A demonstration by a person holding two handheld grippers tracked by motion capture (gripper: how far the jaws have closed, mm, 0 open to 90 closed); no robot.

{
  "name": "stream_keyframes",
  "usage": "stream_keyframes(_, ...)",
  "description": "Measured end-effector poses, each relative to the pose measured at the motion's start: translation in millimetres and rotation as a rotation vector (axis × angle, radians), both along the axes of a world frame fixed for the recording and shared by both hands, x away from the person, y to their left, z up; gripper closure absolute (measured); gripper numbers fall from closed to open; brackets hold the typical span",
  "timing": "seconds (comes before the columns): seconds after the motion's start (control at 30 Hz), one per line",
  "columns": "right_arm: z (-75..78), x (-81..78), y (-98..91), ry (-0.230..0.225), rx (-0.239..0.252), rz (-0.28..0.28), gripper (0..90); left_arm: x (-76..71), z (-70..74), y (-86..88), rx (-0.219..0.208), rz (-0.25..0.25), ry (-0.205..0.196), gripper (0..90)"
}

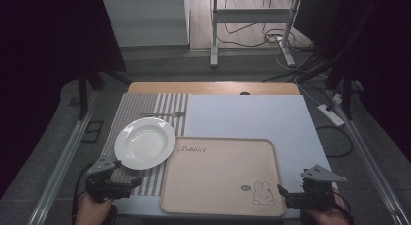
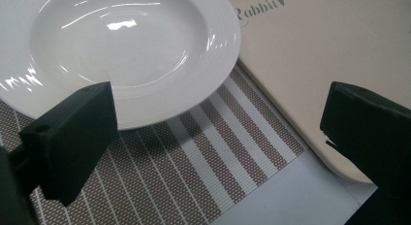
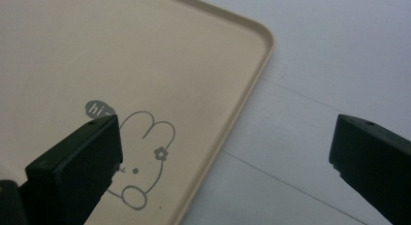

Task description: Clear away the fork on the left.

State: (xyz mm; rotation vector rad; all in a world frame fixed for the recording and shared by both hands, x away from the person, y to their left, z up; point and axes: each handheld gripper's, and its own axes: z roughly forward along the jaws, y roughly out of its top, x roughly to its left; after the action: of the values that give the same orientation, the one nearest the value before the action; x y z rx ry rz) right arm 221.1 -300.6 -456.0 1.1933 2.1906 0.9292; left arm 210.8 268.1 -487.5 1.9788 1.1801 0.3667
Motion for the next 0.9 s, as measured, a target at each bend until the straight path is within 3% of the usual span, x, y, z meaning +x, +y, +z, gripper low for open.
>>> stream_keyframes(0.2,-0.4,-0.2,1.3,0.000,-0.013,0.007,0.0,0.8,-0.1,-3.5,0.034,-0.021,0.007,1.4)
stream_keyframes(0.73,-0.5,0.3,0.9,0.008,-0.008,0.011,0.0,2.5,-0.5,-2.8,0.024,-0.004,0.027,1.9)
stream_keyframes(0.9,-0.6,0.7,1.0,0.016,-0.010,0.014,0.0,4.0,-0.1,-5.5,0.045,-0.021,0.037,0.7)
